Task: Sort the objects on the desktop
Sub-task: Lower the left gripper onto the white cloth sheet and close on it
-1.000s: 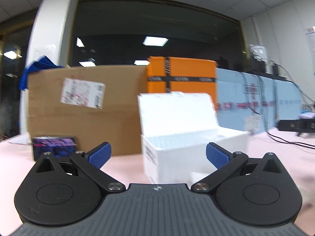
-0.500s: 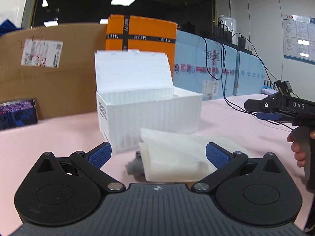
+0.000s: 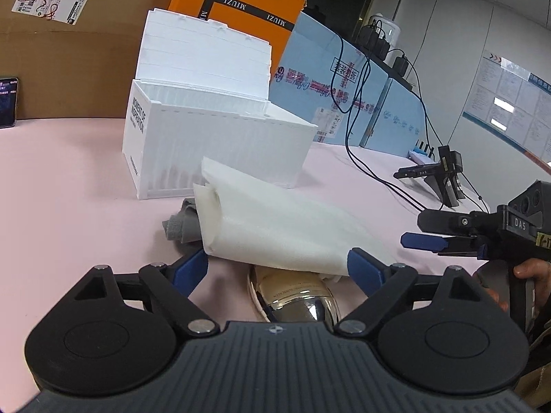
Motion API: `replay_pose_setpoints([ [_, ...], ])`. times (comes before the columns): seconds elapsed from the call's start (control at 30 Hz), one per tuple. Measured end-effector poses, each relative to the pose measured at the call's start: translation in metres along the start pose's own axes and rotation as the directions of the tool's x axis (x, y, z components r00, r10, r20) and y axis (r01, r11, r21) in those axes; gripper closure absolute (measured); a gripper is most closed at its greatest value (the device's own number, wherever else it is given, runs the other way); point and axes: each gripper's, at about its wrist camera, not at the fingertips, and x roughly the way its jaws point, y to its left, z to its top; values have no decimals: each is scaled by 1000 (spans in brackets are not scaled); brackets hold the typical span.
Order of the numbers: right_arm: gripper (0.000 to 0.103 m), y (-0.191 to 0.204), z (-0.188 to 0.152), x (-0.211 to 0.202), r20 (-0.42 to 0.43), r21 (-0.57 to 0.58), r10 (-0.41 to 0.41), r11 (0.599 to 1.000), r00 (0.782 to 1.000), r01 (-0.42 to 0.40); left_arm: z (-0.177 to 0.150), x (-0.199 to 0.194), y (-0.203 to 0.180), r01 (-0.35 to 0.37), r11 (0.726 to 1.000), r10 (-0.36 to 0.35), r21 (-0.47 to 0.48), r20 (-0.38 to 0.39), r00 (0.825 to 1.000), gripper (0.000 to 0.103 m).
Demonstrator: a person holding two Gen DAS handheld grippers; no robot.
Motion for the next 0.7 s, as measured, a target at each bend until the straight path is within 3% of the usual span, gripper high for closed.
replay_pose_setpoints([
  [0.2, 0, 1, -11, 4, -80, 81, 98, 993, 992, -91, 7, 1, 4, 27, 998, -26, -65, 12, 1000, 30],
  [0.37, 0, 6, -13, 11, -133, 124, 192, 977, 972, -176, 17, -1, 11, 65, 987, -62, -145, 31, 998, 37],
  [0.7, 0, 7, -14, 22, -159, 190, 316, 939, 935, -285, 31, -6, 17, 103, 966, -89, -238, 68, 994, 36],
])
